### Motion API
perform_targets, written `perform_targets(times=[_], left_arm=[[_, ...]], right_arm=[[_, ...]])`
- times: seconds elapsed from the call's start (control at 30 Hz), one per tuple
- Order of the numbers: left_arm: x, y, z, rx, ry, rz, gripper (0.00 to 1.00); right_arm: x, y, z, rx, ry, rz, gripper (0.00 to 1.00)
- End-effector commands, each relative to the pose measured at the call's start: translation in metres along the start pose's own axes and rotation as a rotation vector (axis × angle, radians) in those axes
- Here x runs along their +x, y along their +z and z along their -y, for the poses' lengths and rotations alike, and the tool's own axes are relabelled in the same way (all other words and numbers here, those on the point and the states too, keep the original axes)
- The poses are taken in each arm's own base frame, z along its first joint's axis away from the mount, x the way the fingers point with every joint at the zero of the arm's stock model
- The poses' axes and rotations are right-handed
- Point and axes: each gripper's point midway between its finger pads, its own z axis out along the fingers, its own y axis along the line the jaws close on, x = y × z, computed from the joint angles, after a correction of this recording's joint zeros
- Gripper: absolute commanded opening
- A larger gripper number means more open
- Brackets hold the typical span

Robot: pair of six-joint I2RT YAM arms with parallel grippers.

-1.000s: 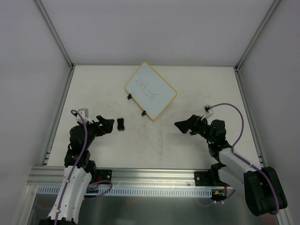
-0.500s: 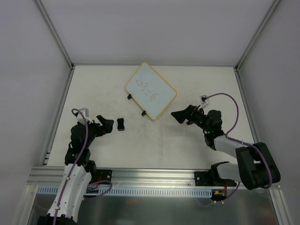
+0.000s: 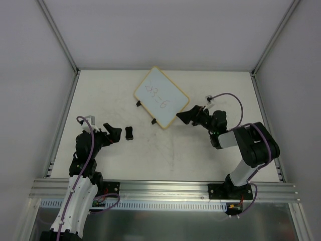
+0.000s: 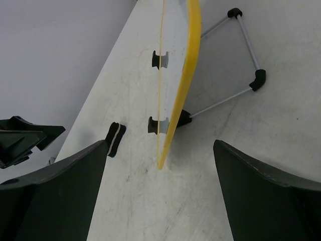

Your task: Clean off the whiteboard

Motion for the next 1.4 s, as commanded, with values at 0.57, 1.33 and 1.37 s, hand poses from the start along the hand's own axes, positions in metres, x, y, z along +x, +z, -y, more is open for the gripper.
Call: perform_targets(times=[0.57, 1.33, 1.37], left_arm=[[-0.014, 0.004, 0.001, -0.020, 0.000, 0.008, 0.99], [-0.021, 0.034, 0.009, -0.067, -0.047, -0.119, 0.99], [-0.020, 0.037, 0.011, -0.064, -0.045, -0.134, 0.99]], right_arm=[[-0.040, 0.052, -0.023, -0.176, -0.093, 0.091, 0.59], [-0.042, 0.051, -0.022, -0.181, -0.084, 0.095, 0.00], [-0.043, 0.051, -0.022, -0.181, -0.083, 0.097, 0.00]])
